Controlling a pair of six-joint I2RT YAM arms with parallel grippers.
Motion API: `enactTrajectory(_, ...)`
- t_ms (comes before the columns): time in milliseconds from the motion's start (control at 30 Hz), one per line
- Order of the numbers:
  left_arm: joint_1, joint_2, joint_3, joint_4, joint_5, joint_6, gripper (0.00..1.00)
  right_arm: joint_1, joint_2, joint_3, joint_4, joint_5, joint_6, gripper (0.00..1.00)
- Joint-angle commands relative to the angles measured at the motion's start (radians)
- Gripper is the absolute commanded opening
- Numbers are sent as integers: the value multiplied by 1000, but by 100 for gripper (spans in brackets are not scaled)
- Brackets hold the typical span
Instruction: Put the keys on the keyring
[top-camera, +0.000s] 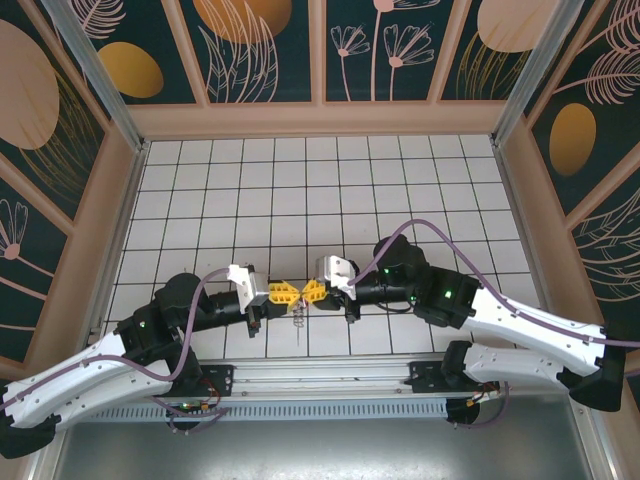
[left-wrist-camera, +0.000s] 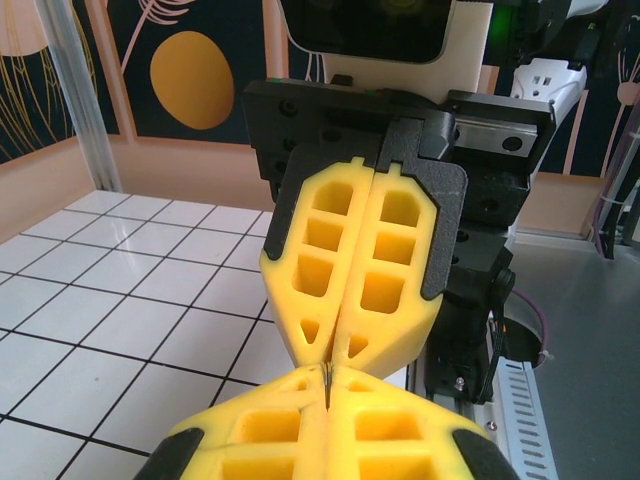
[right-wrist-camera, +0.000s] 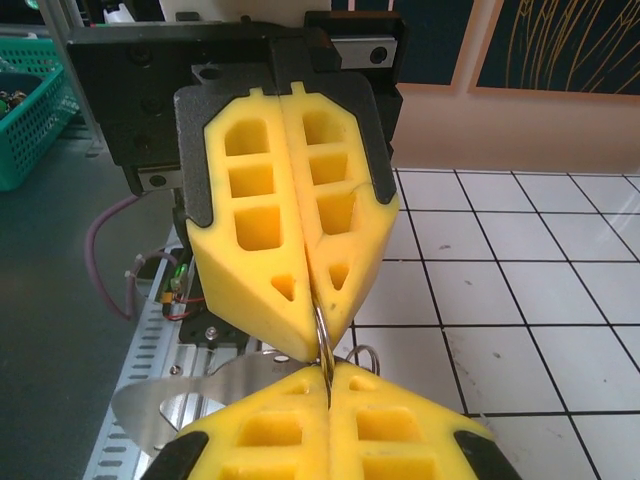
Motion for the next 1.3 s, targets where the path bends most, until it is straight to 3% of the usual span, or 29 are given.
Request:
enactTrajectory(0,1,-31,11,118,5,-4,0,7,-12,-33,-23,18,21,3)
enactTrajectory(367,1,-34,6,120,2,-3,0,8,-19,-46,-14,15,29,14)
enactTrajectory(500,1,-31,7,118,5,-1,0,7,-19,-50,-6,21,24,3)
enactTrajectory(667,1,-35,5,116,7,-3,0,7,-16,-50,5,18,21,2)
enactTrajectory(1000,1,-52,-9,135,55,-7,0,11,-100,-79,18,74,47,19)
enactTrajectory(1267,1,-16,-10,160,126,-27,0,14,-189,-151,221,-35,46,31)
